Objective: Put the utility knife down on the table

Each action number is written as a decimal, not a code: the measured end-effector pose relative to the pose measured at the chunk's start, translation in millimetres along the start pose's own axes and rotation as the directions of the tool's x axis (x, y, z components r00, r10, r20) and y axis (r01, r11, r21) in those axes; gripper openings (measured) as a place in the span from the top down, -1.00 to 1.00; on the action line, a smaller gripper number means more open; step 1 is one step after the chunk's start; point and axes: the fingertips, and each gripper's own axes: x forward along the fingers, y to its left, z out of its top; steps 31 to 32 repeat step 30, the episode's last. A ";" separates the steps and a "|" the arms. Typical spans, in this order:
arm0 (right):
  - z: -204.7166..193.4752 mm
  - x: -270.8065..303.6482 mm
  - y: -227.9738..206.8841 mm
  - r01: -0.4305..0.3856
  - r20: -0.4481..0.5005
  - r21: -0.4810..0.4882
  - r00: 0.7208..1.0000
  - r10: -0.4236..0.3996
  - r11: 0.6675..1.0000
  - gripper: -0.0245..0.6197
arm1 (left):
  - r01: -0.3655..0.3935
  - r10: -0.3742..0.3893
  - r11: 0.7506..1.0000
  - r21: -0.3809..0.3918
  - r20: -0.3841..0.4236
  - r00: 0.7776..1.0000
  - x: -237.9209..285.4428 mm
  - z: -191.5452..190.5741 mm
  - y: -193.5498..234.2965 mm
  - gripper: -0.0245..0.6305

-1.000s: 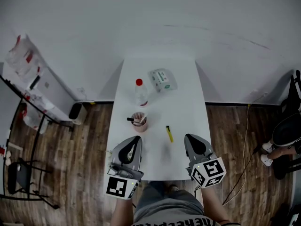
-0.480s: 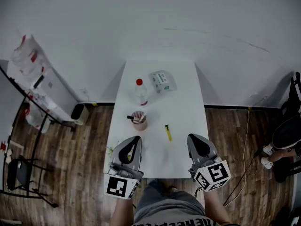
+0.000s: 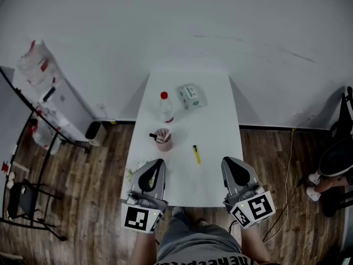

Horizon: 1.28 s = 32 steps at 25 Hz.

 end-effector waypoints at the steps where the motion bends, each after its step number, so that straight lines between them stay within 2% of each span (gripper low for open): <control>1: 2.6 -1.3 0.9 -0.004 0.006 -0.001 1.000 0.004 1.000 0.93 | -0.002 0.002 1.000 0.001 0.001 1.000 -0.7 0.8 -0.6 0.88; 11: 15.8 -6.1 11.3 -0.043 0.043 -0.032 0.998 0.044 0.999 0.93 | -0.019 0.019 1.000 0.008 0.006 1.000 -6.9 4.8 -3.4 0.88; 32: 18.6 1.9 1.0 -0.032 0.065 -0.022 0.997 0.033 0.999 0.93 | -0.038 0.038 0.999 0.009 0.002 0.999 0.8 2.6 5.8 0.88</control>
